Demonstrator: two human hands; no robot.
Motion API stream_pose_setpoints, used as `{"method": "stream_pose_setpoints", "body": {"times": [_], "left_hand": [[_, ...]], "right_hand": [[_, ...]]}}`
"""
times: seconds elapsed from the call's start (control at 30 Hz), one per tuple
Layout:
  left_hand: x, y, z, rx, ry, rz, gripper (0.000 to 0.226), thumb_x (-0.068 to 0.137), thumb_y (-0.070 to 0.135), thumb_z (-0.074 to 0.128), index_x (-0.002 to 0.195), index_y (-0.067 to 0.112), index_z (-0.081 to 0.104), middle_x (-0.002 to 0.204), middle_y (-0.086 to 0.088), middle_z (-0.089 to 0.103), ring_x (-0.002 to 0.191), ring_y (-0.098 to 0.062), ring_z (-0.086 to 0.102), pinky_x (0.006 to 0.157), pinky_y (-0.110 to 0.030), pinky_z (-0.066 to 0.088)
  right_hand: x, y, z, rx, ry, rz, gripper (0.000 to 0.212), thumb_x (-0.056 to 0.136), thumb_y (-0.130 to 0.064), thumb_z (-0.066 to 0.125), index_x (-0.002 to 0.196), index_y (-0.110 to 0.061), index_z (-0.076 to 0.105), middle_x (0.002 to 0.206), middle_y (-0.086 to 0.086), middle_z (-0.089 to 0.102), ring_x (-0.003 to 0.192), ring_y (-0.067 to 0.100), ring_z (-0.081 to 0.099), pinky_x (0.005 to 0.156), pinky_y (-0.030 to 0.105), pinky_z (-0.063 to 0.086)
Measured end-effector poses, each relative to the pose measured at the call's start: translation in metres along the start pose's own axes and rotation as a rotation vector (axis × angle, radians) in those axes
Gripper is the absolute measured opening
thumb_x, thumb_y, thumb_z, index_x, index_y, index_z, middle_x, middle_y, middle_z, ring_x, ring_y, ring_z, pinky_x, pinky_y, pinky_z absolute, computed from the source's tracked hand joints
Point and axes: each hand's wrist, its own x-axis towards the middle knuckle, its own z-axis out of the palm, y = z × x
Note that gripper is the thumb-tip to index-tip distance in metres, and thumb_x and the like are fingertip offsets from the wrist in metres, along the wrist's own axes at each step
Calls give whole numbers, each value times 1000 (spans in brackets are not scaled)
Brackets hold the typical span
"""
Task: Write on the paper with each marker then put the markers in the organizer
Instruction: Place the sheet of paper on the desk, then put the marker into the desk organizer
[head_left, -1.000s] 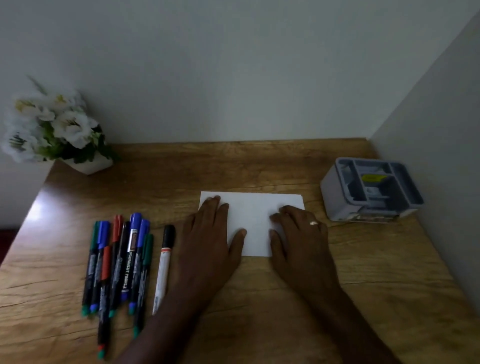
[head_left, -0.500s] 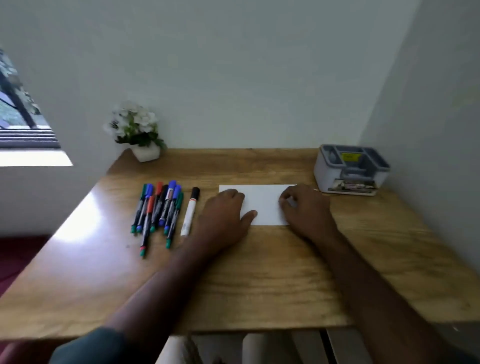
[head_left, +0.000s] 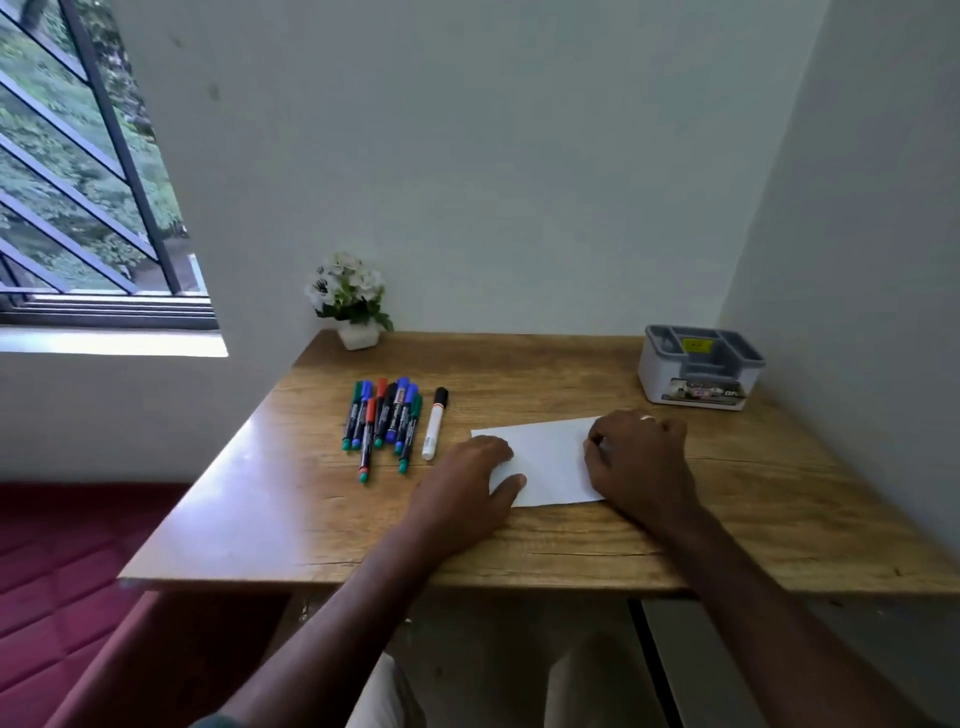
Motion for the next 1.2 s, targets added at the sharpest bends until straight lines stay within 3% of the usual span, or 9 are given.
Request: {"method": "stream_pose_setpoints", "body": {"times": [0.1,0.23,0.37,0.6,0.77,0.93,1.1,1.2], "left_hand": [[-1,-10,-11,-92,116,59,32,92,37,61,121,24,61,128,7,61,116,-7,54,97,-25,46],[15,-39,-36,-137,349,84,15,87,23,68,101,19,67,94,9,66,82,-1,59,72,-18,50],[49,-75,-57,-214,338,-51,8,86,18,66,90,23,70,79,13,66,72,3,59,62,-11,40],[105,-121,-62,-86,1,-15,15,85,12,66,96,19,75,90,8,71,84,-5,65,72,-18,44],[121,-144,-60,-160,40,-2,17,86,11,68,98,22,73,90,13,68,79,9,57,69,-10,38],[123,-158,-61,-74,12,19,14,87,22,68,97,30,71,88,19,64,81,0,56,80,-32,48],[119,-171,-56,-52,53,-17,12,87,28,66,95,35,70,86,26,62,83,2,54,92,-47,44],[118,-173,-52,-34,14,-17,14,88,29,63,96,37,69,94,24,67,94,-3,58,96,-50,39]], "right_hand": [[6,-12,0,66,76,-4,14,82,-32,57,83,-24,69,93,-6,72,89,21,63,83,42,35],[27,-56,-3,186,15,-99,12,85,-33,58,89,-27,68,95,-11,71,94,15,62,89,40,34],[59,-110,8,317,-82,-131,10,84,-35,59,90,-29,65,83,-13,68,83,10,62,91,40,45],[98,-155,34,245,-271,-76,20,78,-42,57,87,-26,67,78,-5,67,76,20,65,78,43,56],[110,-154,53,231,-301,-9,21,76,-43,63,86,-25,64,81,-4,66,78,22,64,78,42,55],[116,-153,70,329,-303,60,20,75,-46,68,86,-29,64,82,-11,64,80,13,61,78,41,56],[116,-160,71,285,-211,-22,22,74,-51,65,79,-30,61,80,-14,58,84,14,58,81,39,51],[112,-166,64,251,-286,-75,21,73,-50,64,74,-29,60,81,-13,60,90,16,58,89,46,44]]}}
